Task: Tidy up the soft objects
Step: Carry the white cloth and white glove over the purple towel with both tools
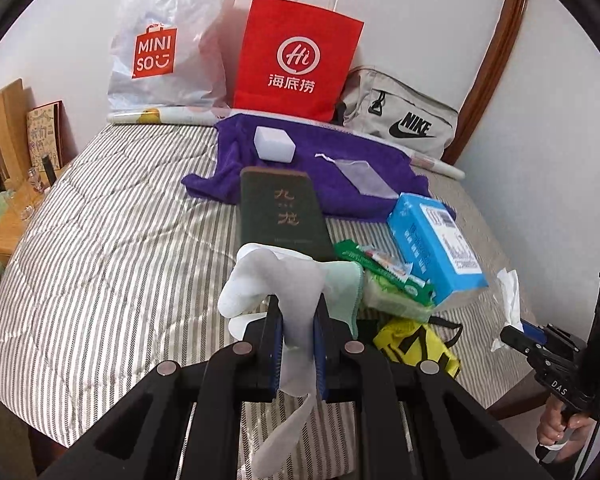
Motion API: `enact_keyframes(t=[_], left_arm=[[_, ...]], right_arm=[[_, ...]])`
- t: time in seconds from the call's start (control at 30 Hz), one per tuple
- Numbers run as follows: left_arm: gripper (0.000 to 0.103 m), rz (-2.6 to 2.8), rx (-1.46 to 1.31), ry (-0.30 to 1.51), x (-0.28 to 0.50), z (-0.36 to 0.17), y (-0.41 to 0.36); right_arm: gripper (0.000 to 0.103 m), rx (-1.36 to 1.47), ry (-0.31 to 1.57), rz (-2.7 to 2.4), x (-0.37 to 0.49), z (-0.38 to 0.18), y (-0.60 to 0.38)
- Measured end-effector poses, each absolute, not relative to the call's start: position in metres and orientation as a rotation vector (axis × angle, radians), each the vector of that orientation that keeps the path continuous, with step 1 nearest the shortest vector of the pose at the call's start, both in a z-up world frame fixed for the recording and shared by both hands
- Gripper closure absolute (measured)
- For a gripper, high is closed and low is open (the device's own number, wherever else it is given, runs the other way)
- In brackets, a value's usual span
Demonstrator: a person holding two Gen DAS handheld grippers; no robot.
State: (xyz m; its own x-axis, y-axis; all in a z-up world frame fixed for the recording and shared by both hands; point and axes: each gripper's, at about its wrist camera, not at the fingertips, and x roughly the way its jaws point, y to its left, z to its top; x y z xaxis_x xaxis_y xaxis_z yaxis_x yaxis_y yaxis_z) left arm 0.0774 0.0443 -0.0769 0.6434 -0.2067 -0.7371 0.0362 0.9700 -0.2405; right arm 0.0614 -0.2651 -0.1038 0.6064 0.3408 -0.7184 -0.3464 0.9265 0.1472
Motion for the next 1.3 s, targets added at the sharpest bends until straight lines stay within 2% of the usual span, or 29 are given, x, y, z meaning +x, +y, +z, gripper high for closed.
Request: enact_keyframes(t=[0.73,1.3], left_arm=[[0.090,-0.129,-0.258,0.826,0.133,-0.028,0.053],[0.090,-0.121,-0.233,0.862,0.217,-0.030,0.035]], right_arm=[[0.078,-0.002,0.783,0.404,0.136,-0.057,-0.244],[0.078,0.033,0.791,0.339,0.236,-0.050,-0.263]])
